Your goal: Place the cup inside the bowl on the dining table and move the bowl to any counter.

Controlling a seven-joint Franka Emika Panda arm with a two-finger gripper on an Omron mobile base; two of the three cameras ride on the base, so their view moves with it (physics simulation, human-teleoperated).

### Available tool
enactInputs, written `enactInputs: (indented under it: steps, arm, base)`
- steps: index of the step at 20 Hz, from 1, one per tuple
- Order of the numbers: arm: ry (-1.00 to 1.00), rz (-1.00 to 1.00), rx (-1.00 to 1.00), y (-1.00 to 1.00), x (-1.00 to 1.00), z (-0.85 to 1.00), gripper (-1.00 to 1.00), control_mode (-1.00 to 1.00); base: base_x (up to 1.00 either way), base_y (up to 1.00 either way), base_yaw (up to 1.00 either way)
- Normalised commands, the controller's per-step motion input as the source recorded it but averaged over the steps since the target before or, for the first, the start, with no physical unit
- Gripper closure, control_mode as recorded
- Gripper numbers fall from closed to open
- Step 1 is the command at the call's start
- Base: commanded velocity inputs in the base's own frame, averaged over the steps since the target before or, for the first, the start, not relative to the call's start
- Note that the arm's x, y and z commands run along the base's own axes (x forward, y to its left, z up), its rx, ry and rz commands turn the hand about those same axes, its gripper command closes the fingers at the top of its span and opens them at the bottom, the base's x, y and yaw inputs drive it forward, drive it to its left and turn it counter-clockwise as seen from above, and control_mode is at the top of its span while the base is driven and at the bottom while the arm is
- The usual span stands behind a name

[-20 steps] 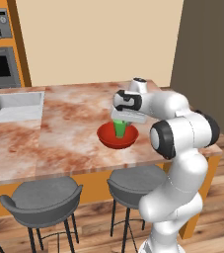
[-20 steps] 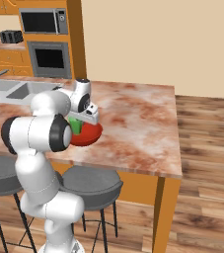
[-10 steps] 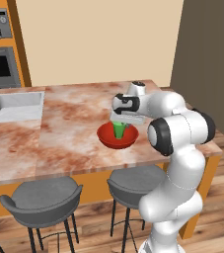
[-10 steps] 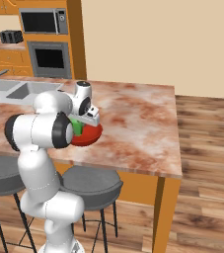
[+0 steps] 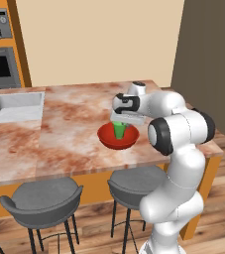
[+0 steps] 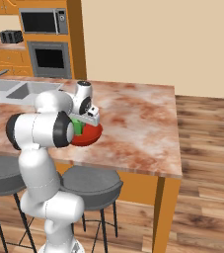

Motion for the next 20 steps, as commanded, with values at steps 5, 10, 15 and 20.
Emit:
enactInputs:
  steps: [5, 10, 15, 20]
  arm:
    - [0.00, 0.00, 0.00, 0.00, 0.00, -0.17, 1.00, -1.00]
    - [0.00, 0.00, 0.00, 0.00, 0.00, -0.18, 1.00, -1.00]
    - [0.00, 0.00, 0.00, 0.00, 0.00, -0.11, 1.00, -1.00]
    - [0.00, 0.00, 0.00, 0.00, 0.00, -0.13, 1.00, -1.00]
  base:
    - [0.00, 0.00, 0.00]
    - [0.00, 0.00, 0.00]
    - [0.00, 0.00, 0.00]
    - [0.00, 0.00, 0.00]
